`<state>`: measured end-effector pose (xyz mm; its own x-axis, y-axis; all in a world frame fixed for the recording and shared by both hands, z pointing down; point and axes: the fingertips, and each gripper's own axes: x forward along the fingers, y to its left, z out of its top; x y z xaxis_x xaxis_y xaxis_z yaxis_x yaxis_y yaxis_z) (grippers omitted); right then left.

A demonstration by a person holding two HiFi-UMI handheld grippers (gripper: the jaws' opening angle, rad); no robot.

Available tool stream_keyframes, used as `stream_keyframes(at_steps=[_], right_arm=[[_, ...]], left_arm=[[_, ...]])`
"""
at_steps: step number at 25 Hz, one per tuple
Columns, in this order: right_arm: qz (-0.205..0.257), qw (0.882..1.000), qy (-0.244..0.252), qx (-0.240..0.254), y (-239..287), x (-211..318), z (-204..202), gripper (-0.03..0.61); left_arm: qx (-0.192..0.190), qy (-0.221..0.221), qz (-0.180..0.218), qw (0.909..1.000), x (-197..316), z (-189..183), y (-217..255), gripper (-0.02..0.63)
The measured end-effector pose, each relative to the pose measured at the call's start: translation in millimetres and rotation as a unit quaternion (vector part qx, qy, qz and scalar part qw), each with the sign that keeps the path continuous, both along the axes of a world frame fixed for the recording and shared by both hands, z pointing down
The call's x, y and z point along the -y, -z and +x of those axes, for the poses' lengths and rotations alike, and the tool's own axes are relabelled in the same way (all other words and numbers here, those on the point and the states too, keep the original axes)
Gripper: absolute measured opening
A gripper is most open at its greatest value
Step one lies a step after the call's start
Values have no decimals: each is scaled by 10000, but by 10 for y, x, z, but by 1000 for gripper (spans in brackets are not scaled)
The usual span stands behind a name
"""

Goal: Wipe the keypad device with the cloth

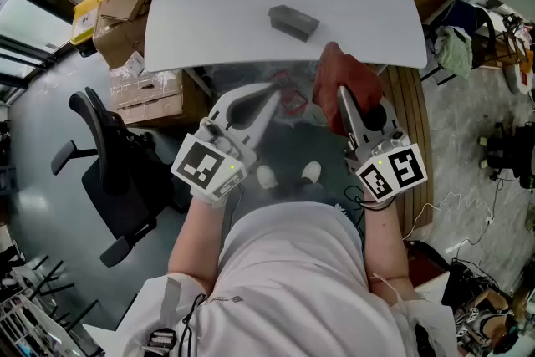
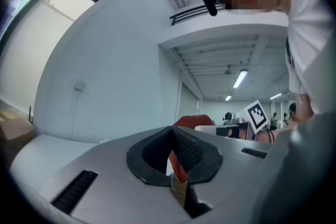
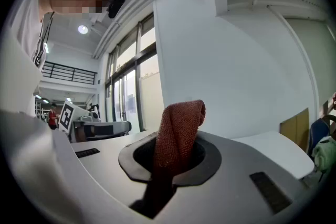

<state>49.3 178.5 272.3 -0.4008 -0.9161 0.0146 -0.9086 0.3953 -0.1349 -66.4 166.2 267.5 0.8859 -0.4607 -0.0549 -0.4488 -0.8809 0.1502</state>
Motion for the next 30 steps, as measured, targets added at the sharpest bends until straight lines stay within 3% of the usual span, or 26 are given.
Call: stream_keyframes(at_steps=[10, 17, 22, 30], right_arm=[[173, 9996, 195, -101, 114, -108, 340, 53], [197, 9986, 118, 469, 156, -105, 923, 54], [179, 9979, 77, 620, 99, -94, 1257, 54], [4, 9967, -150, 801, -44, 22, 1629, 54]], left_arm=[[6, 298, 2, 9996, -61, 330, 74, 9], [271, 647, 59, 9975, -8, 679, 36, 11], [475, 862, 1, 9951, 4, 859, -57, 11], [768, 855, -132, 9933, 113, 1088, -295, 11]])
